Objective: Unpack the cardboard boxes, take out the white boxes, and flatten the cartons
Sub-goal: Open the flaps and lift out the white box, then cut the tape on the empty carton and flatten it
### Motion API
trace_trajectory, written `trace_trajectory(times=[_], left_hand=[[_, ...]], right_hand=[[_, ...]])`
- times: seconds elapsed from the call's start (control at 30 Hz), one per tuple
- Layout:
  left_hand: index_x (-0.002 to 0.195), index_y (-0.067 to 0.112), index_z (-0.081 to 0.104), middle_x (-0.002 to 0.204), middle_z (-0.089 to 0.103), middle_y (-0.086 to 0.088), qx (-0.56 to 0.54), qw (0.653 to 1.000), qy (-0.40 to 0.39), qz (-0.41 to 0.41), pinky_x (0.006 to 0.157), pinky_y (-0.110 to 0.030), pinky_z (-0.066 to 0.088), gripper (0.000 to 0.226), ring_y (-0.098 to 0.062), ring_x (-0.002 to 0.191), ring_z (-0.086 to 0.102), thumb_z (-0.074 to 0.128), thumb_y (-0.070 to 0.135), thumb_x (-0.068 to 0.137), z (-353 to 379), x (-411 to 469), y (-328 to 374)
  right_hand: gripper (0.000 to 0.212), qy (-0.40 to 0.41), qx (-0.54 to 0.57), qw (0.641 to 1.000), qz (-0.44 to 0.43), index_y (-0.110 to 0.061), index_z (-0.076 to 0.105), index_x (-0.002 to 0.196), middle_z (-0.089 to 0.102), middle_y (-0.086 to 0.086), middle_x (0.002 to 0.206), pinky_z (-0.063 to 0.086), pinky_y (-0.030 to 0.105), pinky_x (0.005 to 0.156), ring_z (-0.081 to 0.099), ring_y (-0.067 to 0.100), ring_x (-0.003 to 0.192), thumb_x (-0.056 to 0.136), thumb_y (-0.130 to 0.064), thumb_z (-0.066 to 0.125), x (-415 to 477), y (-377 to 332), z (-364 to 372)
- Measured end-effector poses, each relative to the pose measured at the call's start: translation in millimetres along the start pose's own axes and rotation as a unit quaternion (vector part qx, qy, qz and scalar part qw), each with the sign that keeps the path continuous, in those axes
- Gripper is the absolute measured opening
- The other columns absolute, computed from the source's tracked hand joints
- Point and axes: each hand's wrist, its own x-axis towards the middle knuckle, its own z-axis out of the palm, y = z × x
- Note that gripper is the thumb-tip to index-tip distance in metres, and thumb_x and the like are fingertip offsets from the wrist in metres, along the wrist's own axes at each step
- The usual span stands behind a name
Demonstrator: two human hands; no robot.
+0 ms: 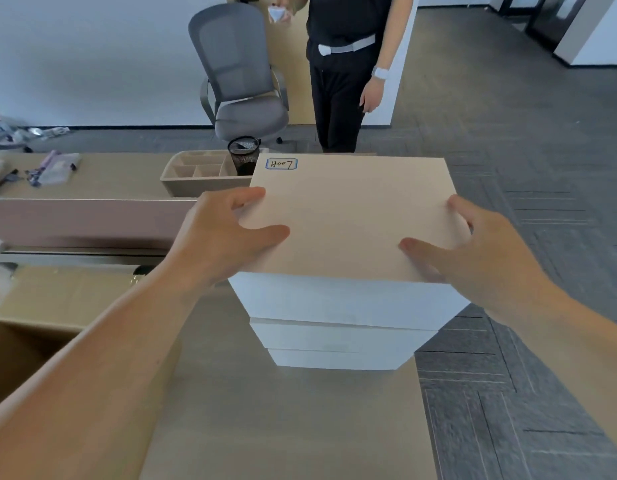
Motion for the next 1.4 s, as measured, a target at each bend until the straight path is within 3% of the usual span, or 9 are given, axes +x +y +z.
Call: trace_trajectory(times=[0.07, 0.2, 0.4, 0.6, 0.7, 0.83, 0.93, 1.13, 1.4], left_hand=[[0.136, 0.037, 0.065, 0.126, 0.068, 0.021, 0.014, 1.0, 0.001, 0.0, 0.101, -0.038, 0.056, 0.076, -0.005, 0.11, 0.069, 0.094, 0.045, 0.066, 0.5, 0.8, -1.1], [0.138, 0.042, 0.062, 0.127, 0.068, 0.022, 0.039, 0.999, 0.0, 0.0, 0.101, -0.04, 0.055, 0.084, -0.008, 0.111, 0.069, 0.086, 0.061, 0.06, 2.9, -3.7, -3.9], [0.147, 0.043, 0.052, 0.147, 0.056, 0.008, 0.264, 0.956, 0.109, 0.064, 0.092, -0.042, 0.047, 0.059, -0.027, 0.125, 0.059, 0.049, 0.069, 0.094, 32.6, -18.3, -5.1], [0.145, 0.042, 0.054, 0.151, 0.053, 0.008, 0.231, 0.965, 0.106, 0.06, 0.097, -0.043, 0.047, 0.056, -0.025, 0.129, 0.057, 0.051, 0.067, 0.095, 32.5, -16.4, -7.5], [0.149, 0.042, 0.05, 0.155, 0.049, 0.008, 0.232, 0.967, 0.091, 0.06, 0.102, -0.043, 0.045, 0.058, -0.022, 0.137, 0.051, 0.049, 0.065, 0.096, 31.9, -18.0, -6.6], [0.155, 0.044, 0.039, 0.152, 0.048, 0.013, 0.153, 0.985, -0.022, 0.082, 0.107, -0.037, 0.043, 0.058, -0.016, 0.137, 0.048, 0.052, 0.057, 0.1, 6.8, -21.8, -12.2], [0.149, 0.057, 0.033, 0.139, 0.05, 0.017, 0.141, 0.986, -0.028, 0.085, 0.092, -0.03, 0.047, 0.052, -0.004, 0.122, 0.056, 0.049, 0.061, 0.1, -36.9, -37.1, -34.9], [0.156, 0.025, 0.043, 0.158, 0.046, 0.005, 0.294, 0.955, -0.028, 0.018, 0.114, -0.033, 0.035, 0.061, -0.016, 0.144, 0.043, 0.052, 0.052, 0.102, -132.7, -62.8, -114.6], [0.16, 0.03, 0.033, 0.162, 0.039, 0.004, 0.319, 0.944, -0.05, -0.071, 0.112, -0.04, 0.039, 0.064, -0.022, 0.145, 0.041, 0.05, 0.054, 0.103, -239.5, -86.3, -239.7]], right_hand=[[0.093, -0.001, -0.028, 1.0, -0.003, -0.021, 0.043, 0.15, 0.042, -0.009, 0.115, 0.05, 0.021, 0.07, 0.057, 0.018, 0.102, 0.074, -0.058, 0.082, -1.8, 2.1, 3.7], [0.105, -0.005, -0.055, 0.998, 0.006, -0.033, 0.023, 0.162, 0.032, -0.006, 0.127, 0.046, 0.048, 0.104, 0.041, 0.027, 0.13, 0.077, -0.069, 0.072, -0.3, 0.0, 6.8], [0.101, -0.004, -0.122, 0.992, -0.023, -0.032, 0.015, 0.162, 0.032, -0.007, 0.133, 0.039, 0.043, 0.1, 0.031, 0.024, 0.132, 0.082, -0.078, 0.054, -3.3, 2.6, 13.8], [0.101, 0.0, -0.16, 0.987, -0.031, -0.032, 0.011, 0.163, 0.031, -0.002, 0.146, 0.039, 0.044, 0.096, 0.031, 0.028, 0.137, 0.083, -0.082, 0.047, -3.2, 2.4, 15.0], [0.101, -0.017, -0.175, 0.984, -0.025, -0.031, 0.007, 0.164, 0.025, -0.002, 0.157, 0.041, 0.05, 0.105, 0.028, 0.029, 0.143, 0.085, -0.082, 0.043, -5.3, -1.3, 12.5], [0.101, -0.012, -0.297, 0.954, -0.039, -0.023, 0.008, 0.163, -0.004, 0.005, 0.172, 0.014, 0.06, 0.124, 0.003, 0.029, 0.157, 0.086, -0.085, 0.027, -11.9, -9.0, 3.0], [0.091, 0.058, -0.298, 0.94, -0.155, -0.018, 0.024, 0.16, 0.001, 0.008, 0.172, 0.002, 0.057, 0.127, 0.001, 0.026, 0.156, 0.094, -0.08, 0.026, -27.1, -26.1, 6.8], [0.076, 0.0, -0.268, 0.904, -0.334, -0.015, 0.042, 0.154, 0.021, 0.007, 0.169, 0.004, 0.048, 0.129, 0.006, 0.026, 0.159, 0.096, -0.063, 0.035, -90.4, -76.9, 84.6], [0.074, -0.145, -0.24, 0.905, -0.319, -0.029, 0.043, 0.153, 0.036, -0.011, 0.161, 0.009, 0.022, 0.121, 0.022, 0.01, 0.152, 0.093, -0.071, 0.034, -153.5, -127.4, 227.0]])
